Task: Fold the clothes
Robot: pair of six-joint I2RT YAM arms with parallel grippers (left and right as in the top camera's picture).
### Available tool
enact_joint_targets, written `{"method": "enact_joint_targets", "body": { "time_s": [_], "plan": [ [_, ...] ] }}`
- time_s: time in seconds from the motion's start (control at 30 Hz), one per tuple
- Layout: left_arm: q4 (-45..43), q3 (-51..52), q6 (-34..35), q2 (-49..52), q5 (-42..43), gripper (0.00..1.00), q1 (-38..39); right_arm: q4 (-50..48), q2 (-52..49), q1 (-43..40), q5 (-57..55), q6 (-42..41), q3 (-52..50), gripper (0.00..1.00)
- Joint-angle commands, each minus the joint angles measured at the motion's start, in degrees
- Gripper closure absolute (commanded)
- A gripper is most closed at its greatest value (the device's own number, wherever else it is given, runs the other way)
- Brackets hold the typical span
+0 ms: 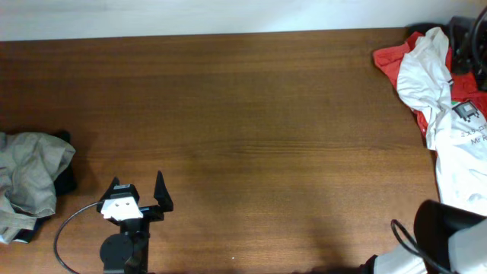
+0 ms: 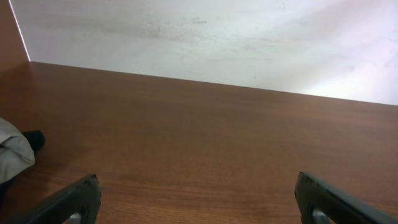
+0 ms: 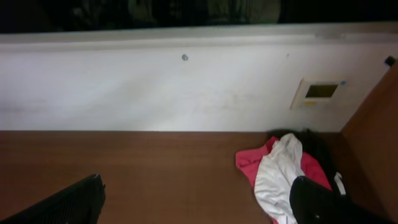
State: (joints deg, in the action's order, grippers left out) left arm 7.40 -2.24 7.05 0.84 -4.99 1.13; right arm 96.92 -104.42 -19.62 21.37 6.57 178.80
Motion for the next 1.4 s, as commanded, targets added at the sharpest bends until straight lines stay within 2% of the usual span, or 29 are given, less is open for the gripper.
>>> {"method": "enact_joint_targets", "body": {
  "time_s": [0.0, 0.03, 0.1, 0.13, 0.2, 0.3, 0.6, 0.67, 0.8, 1.03, 1.37],
  "plan": [
    [-0.2, 0.4, -1.1, -0.1, -0.6, 0.01, 0.2, -5.7, 11.3, 0.6, 2.4, 0.1, -8.4, 0.01],
    [-0.2, 0.4, -1.1, -0.1, -0.6, 0.01, 0.2, -10.8, 16.2, 1.3, 2.4, 0.1, -15.8, 0.01],
    [-0.2, 0.4, -1.1, -0.1, -0.6, 0.01, 0.2, -27.0, 29.6, 4.5, 2.4, 0.1, -39.4, 0.01],
    [-0.2, 0.4, -1.1, -0.1, -0.6, 0.01, 0.2, -38.1, 38.6, 6.6, 2.4, 0.1, -56.0, 0.01],
    [-0.2, 0.4, -1.1, -0.1, -0.6, 0.01, 0.2, -50.4, 49.5, 8.6, 2.5, 0.1, -76.0, 0.01],
    [-0.2, 0.4, -1.1, -0.1, -0.6, 0.01, 0.2, -63.2, 63.9, 11.7, 2.7, 0.0, -102.2, 0.01],
    [-0.2, 0.4, -1.1, -0.1, -0.6, 0.01, 0.2, -86.9, 94.9, 17.0, 3.9, 0.1, -155.1, 0.01],
    [-0.2, 0.4, -1.1, -0.1, -0.6, 0.01, 0.2, -88.7, 99.9, 17.0, 3.9, 0.0, -161.9, 0.01],
    [-0.2, 0.4, -1.1, -0.1, -0.6, 0.01, 0.2, -88.7, 103.6, 17.0, 3.5, 0.1, -167.5, 0.01],
    [-0.2, 0.4, -1.1, -0.1, -0.6, 0.01, 0.2, -88.6, 104.2, 16.9, 1.4, 0.1, -175.5, 0.01],
    [-0.2, 0.4, -1.1, -0.1, -0.6, 0.01, 0.2, -88.6, 104.2, 16.9, -3.6, 0.1, -176.2, 0.01]
  ]
}}
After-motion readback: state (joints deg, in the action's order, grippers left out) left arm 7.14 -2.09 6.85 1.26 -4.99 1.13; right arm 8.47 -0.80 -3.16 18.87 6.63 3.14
